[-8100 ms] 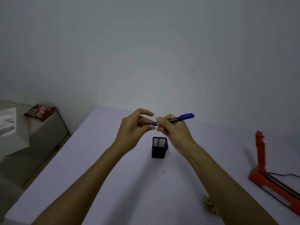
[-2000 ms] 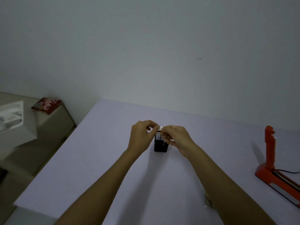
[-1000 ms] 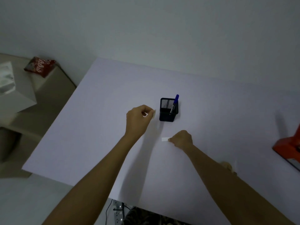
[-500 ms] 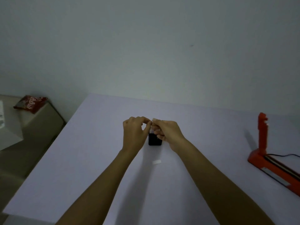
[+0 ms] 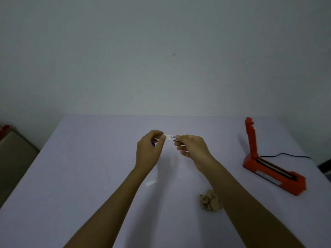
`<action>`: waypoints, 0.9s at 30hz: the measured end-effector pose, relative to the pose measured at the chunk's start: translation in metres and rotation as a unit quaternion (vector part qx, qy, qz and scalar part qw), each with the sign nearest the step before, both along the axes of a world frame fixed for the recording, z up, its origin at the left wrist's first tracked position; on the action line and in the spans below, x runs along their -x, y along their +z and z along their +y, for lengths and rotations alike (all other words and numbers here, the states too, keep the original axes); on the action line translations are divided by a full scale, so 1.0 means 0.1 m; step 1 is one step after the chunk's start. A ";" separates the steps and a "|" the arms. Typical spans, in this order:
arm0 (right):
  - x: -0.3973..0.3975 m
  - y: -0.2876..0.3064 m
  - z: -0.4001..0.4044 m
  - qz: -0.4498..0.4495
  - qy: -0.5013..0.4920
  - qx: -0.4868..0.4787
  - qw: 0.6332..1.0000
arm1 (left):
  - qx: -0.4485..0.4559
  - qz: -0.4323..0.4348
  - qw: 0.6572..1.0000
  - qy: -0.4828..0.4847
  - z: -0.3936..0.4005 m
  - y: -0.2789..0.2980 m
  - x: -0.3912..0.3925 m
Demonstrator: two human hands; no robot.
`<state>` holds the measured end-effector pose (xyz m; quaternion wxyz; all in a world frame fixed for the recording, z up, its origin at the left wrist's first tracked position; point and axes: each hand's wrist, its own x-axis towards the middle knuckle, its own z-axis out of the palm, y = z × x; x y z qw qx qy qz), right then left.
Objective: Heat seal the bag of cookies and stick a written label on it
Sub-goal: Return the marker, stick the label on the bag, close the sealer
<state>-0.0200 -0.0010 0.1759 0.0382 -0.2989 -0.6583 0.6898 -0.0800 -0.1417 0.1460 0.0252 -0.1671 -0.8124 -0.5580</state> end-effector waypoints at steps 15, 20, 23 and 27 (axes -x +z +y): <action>-0.28 -0.98 1.30 -0.122 0.014 -0.067 0.990 | 0.072 -0.179 0.979 -0.066 1.19 -0.93 -0.22; -0.35 -1.57 1.50 -0.191 0.053 -0.098 0.975 | 0.146 -0.239 0.957 -0.074 1.39 -1.42 -0.34; -0.35 -1.82 1.58 -0.209 0.080 -0.138 0.965 | 0.188 -0.245 0.948 -0.081 1.47 -1.63 -0.35; -0.30 -2.05 1.67 -0.215 0.117 -0.194 0.950 | 0.257 -0.249 0.930 -0.086 1.55 -1.84 -0.32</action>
